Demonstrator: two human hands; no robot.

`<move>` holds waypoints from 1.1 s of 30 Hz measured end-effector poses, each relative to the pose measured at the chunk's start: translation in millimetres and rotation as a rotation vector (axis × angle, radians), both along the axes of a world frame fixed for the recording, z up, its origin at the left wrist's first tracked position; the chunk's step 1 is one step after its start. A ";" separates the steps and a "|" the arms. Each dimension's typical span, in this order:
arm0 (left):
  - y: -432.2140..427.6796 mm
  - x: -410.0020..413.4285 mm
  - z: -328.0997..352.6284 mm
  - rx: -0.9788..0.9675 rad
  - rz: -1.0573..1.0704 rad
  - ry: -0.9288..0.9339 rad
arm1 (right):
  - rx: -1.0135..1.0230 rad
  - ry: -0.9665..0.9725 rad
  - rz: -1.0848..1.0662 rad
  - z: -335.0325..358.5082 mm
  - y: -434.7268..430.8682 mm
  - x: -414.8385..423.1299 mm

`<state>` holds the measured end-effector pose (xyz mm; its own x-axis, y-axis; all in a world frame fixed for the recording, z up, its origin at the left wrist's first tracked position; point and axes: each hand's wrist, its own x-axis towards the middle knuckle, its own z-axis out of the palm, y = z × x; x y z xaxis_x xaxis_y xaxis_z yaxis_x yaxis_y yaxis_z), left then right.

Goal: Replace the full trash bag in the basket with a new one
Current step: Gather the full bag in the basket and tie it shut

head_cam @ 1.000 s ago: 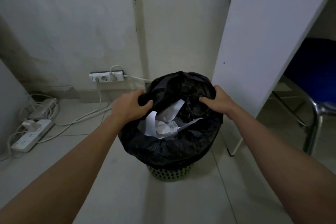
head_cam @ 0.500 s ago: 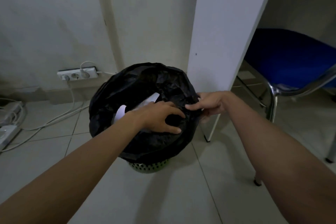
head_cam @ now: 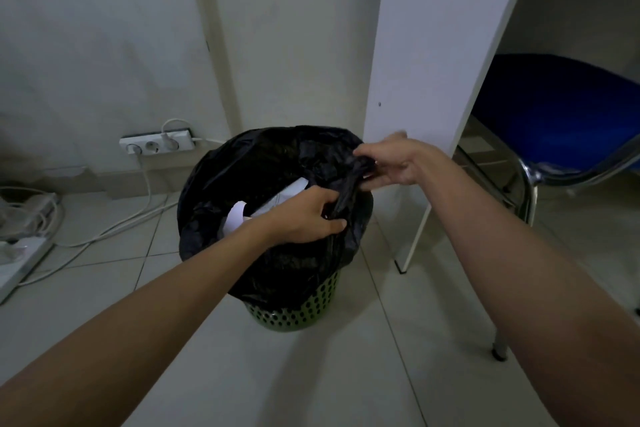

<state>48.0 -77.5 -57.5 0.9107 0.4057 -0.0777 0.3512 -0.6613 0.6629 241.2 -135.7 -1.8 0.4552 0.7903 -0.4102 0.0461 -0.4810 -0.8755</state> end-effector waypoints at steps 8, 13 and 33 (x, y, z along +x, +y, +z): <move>10.5 -17.3 13.1 -0.345 0.108 0.006 | -0.060 -0.766 0.948 4.5 8.4 -28.9; 17.9 -29.8 24.9 -0.177 0.116 0.214 | 0.115 -0.716 0.720 -15.7 15.1 -7.7; 98.6 -84.7 33.5 0.412 0.232 0.222 | 0.021 -0.969 0.675 -8.1 51.5 -39.6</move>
